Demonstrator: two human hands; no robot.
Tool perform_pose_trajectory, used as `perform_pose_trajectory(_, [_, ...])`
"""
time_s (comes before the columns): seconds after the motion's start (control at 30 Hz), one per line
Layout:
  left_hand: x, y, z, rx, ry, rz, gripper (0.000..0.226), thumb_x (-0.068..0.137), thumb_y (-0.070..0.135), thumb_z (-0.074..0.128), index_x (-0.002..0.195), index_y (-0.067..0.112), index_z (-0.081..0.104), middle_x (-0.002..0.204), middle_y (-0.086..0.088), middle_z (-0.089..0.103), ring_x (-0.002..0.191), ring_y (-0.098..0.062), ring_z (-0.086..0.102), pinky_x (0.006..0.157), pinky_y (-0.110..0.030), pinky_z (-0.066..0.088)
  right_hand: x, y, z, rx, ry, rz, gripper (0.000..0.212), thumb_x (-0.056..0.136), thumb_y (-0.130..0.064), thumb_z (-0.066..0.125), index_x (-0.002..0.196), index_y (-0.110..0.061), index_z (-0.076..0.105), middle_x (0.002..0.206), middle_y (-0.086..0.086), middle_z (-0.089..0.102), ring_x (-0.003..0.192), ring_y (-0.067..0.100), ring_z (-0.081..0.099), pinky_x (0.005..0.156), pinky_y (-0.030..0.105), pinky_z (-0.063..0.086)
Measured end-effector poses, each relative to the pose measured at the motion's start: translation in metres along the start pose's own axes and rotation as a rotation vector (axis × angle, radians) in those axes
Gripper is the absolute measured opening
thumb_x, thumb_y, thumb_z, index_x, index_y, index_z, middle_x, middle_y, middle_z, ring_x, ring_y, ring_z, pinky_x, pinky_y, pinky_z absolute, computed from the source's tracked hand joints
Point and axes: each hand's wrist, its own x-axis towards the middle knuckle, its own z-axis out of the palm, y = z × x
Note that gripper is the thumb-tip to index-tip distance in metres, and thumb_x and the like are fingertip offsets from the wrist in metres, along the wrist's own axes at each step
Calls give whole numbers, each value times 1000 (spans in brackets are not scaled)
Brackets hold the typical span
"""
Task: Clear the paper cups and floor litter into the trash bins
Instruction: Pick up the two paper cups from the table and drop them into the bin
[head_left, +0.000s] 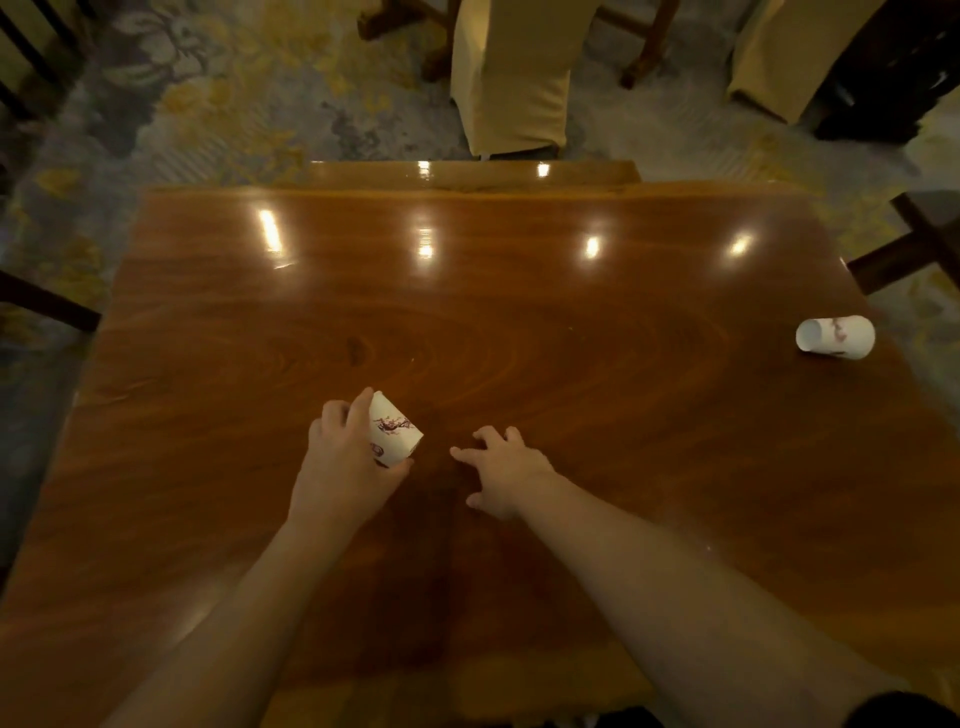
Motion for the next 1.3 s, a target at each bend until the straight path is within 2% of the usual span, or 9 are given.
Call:
perform_pose_trajectory(0.1, [-12,26,3,33,44,-21,107,72,53,81,156,24,22,141,-3,39,128,-24,39,101,-47,49,0,28,-18,88,-83,-106,70,92,-36,65,151,-41,26,161,-1,19,146,32,18,110,57,34])
perform_pose_trajectory(0.2, [-26,57,9,89,75,-42,106,72,59,78,156,23,23,141,-2,42,126,-26,39,100,-46,47,-15,68,-26,155,-46,-156,61,94,-31,62,148,-38,33,156,2,33,138,30,36,104,49,42])
perform_pose_trajectory(0.4, [-63,161,45,184,128,-73,106,69,72,70,154,20,32,138,-5,52,123,-30,42,93,-48,48,-62,199,-34,144,6,-229,51,97,-35,58,144,-31,40,153,4,35,130,32,45,99,48,47])
perform_pose_trajectory(0.5, [-77,212,69,136,107,-94,107,70,68,74,154,19,31,139,-5,51,125,-29,41,97,-49,47,-82,266,-41,157,78,-210,50,97,-35,58,143,-30,40,149,5,39,124,30,49,95,47,50])
perform_pose_trajectory(0.7, [-81,296,110,36,78,-65,108,69,65,76,155,20,28,142,-2,48,129,-24,37,106,-51,42,-94,390,-62,128,294,-139,55,94,-34,60,144,-28,38,146,5,41,131,28,41,99,45,47])
perform_pose_trajectory(0.93, [-58,355,132,120,76,64,109,68,68,73,154,19,29,140,0,50,122,-18,43,97,-40,47,-73,500,-94,0,476,25,63,88,-31,66,143,-23,37,144,10,38,132,33,35,98,51,46])
perform_pose_trajectory(1.13, [-36,389,144,121,74,103,108,68,60,79,153,17,30,138,1,51,122,-18,43,98,-42,48,-43,551,-100,-157,436,171,82,78,-28,76,146,-26,29,154,11,26,145,35,16,109,66,26])
perform_pose_trajectory(1.2, [-32,396,148,114,74,96,107,68,59,80,154,18,30,139,1,50,124,-18,41,99,-42,47,-35,560,-97,-155,406,189,86,76,-28,79,146,-26,29,152,11,31,144,35,20,110,67,23])
perform_pose_trajectory(1.3, [-31,400,153,114,62,73,108,68,60,79,154,21,28,141,1,48,125,-18,39,99,-41,45,-29,569,-90,-147,374,172,85,74,-26,81,144,-24,32,142,12,45,136,35,35,110,65,28])
